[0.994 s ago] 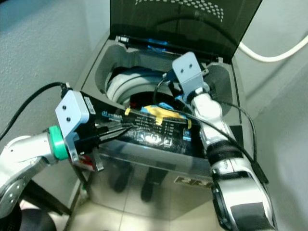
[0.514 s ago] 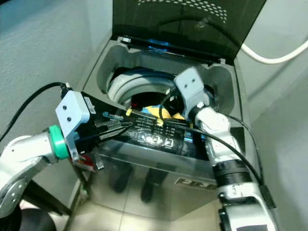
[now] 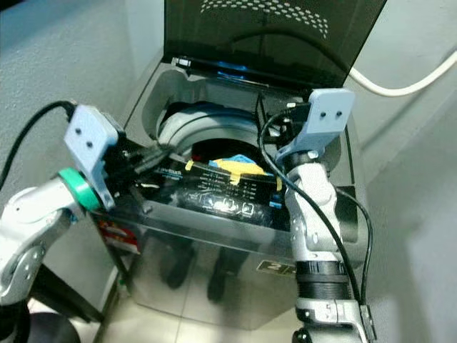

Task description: Clothes washing

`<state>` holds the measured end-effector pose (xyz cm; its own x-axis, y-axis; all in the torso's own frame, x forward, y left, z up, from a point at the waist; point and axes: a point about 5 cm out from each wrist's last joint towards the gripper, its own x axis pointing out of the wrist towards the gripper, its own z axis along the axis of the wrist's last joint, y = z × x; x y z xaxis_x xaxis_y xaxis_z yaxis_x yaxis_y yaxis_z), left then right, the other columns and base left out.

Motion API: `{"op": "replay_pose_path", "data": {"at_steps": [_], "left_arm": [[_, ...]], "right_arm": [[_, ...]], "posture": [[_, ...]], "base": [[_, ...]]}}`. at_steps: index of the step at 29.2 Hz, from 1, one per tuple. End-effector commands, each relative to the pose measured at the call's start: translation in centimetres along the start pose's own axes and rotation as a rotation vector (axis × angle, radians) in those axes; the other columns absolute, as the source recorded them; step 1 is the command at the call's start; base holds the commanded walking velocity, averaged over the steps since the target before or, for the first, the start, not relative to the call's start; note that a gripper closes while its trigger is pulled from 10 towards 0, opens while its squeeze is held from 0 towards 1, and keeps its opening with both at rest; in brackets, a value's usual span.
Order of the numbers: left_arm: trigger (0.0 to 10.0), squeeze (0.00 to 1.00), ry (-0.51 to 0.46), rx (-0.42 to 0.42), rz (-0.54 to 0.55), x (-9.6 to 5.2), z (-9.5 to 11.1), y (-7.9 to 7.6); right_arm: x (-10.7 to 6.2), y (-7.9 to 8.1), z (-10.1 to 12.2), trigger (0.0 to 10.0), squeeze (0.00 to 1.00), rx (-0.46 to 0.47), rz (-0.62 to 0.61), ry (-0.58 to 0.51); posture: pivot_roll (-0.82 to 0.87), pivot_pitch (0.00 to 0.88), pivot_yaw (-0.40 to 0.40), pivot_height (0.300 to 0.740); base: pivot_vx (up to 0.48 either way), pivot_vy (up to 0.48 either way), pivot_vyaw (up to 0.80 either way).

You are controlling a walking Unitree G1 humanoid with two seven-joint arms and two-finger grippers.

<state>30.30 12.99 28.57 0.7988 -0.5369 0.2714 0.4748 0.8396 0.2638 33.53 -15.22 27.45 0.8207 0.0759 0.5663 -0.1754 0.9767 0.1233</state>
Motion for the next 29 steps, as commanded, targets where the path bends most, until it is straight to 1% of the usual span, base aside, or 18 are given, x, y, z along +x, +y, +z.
{"op": "replay_pose_path", "data": {"at_steps": [1,3,4,6,9,15,18,20,29], "left_arm": [[10.0,0.0,-0.007,-0.003,0.093,0.1,-0.2,1.1],[10.0,0.0,-0.026,-0.016,0.156,0.2,0.1,1.8],[10.0,0.0,-0.026,-0.016,0.156,0.2,0.1,1.8],[10.0,0.0,-0.043,-0.029,0.208,0.3,0.3,2.3],[10.0,0.0,-0.053,-0.038,0.281,0.5,0.3,3.0],[10.0,0.0,-0.044,-0.07,0.333,0.6,-0.2,3.1],[10.0,0.0,-0.046,-0.076,0.34,0.7,-0.3,3.1],[10.0,0.0,-0.037,-0.101,0.36,0.9,-0.9,2.9],[10.0,0.0,-0.032,-0.122,0.382,1.3,-1.4,2.7]], "right_arm": [[-0.2,0.1,0.3,10.0,0.0,0.035,0.001,-0.017],[-0.2,0.5,0.2,10.0,0.0,0.059,0.012,-0.016],[-0.2,0.5,0.2,10.0,0.0,0.059,0.012,-0.016],[-0.2,0.8,0.2,10.0,0.0,0.069,0.021,-0.013],[-0.2,1.5,-0.2,10.0,0.0,0.115,0.03,0.002],[-0.3,2.3,-0.5,10.0,0.0,0.139,0.062,0.022],[-0.3,2.4,-0.6,10.0,0.0,0.14,0.067,0.025],[-0.6,2.8,-0.9,10.0,0.0,0.138,0.089,0.045],[-0.9,2.9,-1.3,10.0,0.0,0.141,0.096,0.065]], "posture": [[0.13,0.011,-0.019,0.74],[0.13,0.009,-0.019,0.74],[0.13,0.009,-0.019,0.74],[0.13,0.008,-0.019,0.74],[0.14,0.0,-0.028,0.74],[0.14,0.0,-0.035,0.74],[0.14,0.0,-0.035,0.74],[0.14,0.0,-0.036,0.74],[0.12,0.0,-0.041,0.74]], "base": [[0.0,0.0,0.0],[0.0,0.0,0.0],[0.0,0.0,0.0],[0.0,0.0,0.0],[0.0,0.0,0.0],[0.0,0.0,0.0],[0.0,0.0,0.0],[0.0,0.0,0.0],[0.0,0.0,0.0]]}}
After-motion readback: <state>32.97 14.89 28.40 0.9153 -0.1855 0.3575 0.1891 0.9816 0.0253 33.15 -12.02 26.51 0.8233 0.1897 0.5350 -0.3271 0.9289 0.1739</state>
